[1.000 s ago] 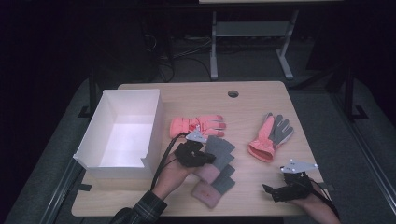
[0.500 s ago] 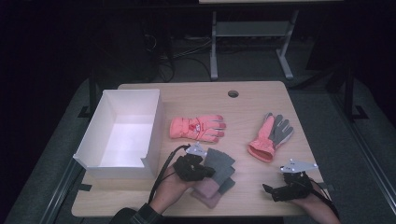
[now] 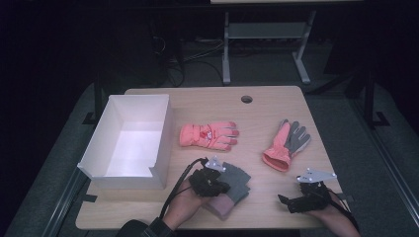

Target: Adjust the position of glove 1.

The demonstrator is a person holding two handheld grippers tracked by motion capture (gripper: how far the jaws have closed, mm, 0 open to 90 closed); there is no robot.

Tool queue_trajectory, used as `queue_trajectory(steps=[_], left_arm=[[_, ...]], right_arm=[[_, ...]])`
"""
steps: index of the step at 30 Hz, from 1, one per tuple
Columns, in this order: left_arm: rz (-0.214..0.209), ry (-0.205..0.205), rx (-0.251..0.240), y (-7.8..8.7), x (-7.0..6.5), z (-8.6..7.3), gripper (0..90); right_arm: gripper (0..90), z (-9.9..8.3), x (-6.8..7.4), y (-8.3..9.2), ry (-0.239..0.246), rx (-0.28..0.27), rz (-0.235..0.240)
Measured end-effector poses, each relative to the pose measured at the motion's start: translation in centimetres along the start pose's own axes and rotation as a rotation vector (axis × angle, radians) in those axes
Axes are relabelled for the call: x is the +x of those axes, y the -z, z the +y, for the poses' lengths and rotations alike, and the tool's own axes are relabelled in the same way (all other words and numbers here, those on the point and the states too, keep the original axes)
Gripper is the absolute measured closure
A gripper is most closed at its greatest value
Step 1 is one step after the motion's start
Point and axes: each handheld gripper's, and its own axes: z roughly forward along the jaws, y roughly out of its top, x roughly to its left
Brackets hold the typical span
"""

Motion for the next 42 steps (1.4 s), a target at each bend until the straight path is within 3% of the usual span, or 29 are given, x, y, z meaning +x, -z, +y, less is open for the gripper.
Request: queue_trajectory(steps=[8,10,13,16,18,19,22,26,30,36,39,41,42], left_arm=[[0.001,-0.006,0.033,-0.8,0.0,-0.1,85.0],[0.001,-0.025,0.066,-1.1,0.0,-0.2,84.2],[0.002,-0.023,0.061,-1.4,0.1,-0.3,80.9],[-0.01,-0.023,0.044,-1.1,0.2,-0.2,69.8],[-0.02,0.003,0.01,-0.7,0.2,-0.2,62.3],[-0.014,0.026,-0.007,-0.5,0.2,-0.2,54.9],[0.04,-0.002,-0.015,-0.4,0.2,-0.5,35.3],[0.077,0.017,0.005,-0.9,0.9,-0.8,22.8],[0.062,0.039,0.016,-1.4,1.5,-1.0,20.0],[0.057,0.064,0.012,-2.2,1.4,-1.3,20.0],[0.056,0.036,0.029,-2.2,1.4,-1.3,21.1],[0.061,0.041,0.018,-2.4,1.2,-1.3,22.5],[0.063,0.019,0.036,-2.3,1.3,-1.2,23.4]], right_arm=[[2.0,0.0,0.0,0.0,-0.001,0.001,-0.001],[2.0,0.0,0.0,0.0,-0.002,0.001,-0.001],[2.0,0.0,0.0,0.0,0.0,0.001,0.0],[2.0,0.0,0.0,-0.1,0.001,0.0,0.002],[2.0,0.0,0.0,0.0,0.001,0.0,0.001],[2.0,0.0,0.0,0.0,0.0,0.001,0.0],[2.0,0.1,0.0,-0.1,-0.005,0.003,0.001],[2.0,0.2,-0.2,-0.2,-0.005,0.003,0.002],[2.0,0.2,-0.1,-0.3,-0.003,0.008,0.004],[2.0,0.2,-0.1,-0.3,0.0,0.007,0.004],[2.0,0.3,0.0,-0.4,0.001,0.007,0.008],[2.0,0.3,0.0,-0.4,0.009,0.008,0.008],[2.0,0.3,0.1,-0.4,0.006,0.006,0.007]])
